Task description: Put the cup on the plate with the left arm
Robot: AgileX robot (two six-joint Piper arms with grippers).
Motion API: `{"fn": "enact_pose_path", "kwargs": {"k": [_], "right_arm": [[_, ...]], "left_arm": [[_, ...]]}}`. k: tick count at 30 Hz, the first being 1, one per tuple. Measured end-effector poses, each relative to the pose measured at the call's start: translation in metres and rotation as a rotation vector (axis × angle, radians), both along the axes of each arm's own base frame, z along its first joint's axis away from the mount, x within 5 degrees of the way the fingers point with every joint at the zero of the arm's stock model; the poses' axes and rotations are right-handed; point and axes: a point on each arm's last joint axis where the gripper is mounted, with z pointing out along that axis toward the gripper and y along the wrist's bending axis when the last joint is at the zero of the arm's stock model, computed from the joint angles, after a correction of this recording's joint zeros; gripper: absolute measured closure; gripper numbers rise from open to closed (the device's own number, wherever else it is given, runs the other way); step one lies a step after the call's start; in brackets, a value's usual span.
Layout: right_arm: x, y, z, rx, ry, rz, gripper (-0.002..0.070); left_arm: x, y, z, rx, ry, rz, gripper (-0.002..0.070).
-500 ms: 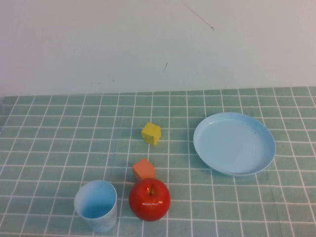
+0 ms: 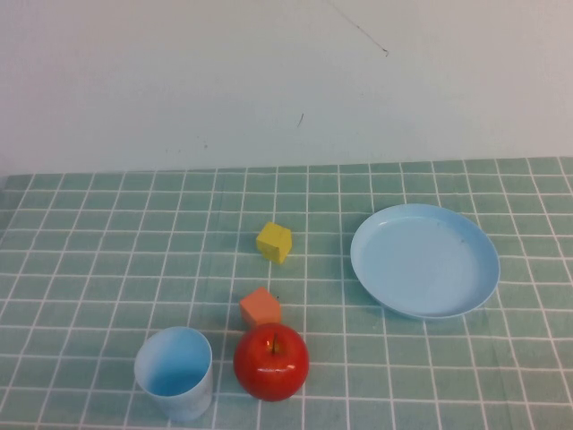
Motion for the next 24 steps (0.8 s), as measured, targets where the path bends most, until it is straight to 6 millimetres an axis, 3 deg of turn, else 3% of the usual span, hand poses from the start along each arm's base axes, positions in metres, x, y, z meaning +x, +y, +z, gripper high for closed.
{"fn": "enact_pose_path", "kwargs": {"k": [6, 9, 17, 24], "right_arm": [[0.000, 0.000, 0.000, 0.000, 0.000, 0.000, 0.0678], [0.000, 0.000, 0.000, 0.000, 0.000, 0.000, 0.0678], [0.000, 0.000, 0.000, 0.000, 0.000, 0.000, 0.0678], [0.000, 0.000, 0.000, 0.000, 0.000, 0.000, 0.0678]], "left_arm": [[0.001, 0.000, 0.002, -0.011, -0.030, -0.002, 0.0678], [0.003, -0.001, 0.010, -0.021, -0.124, -0.006, 0.0678], [-0.001, -0.004, 0.056, 0.051, -0.644, -0.043, 0.0678], [-0.013, -0.006, 0.079, 0.048, -0.940, -0.067, 0.0678]]}}
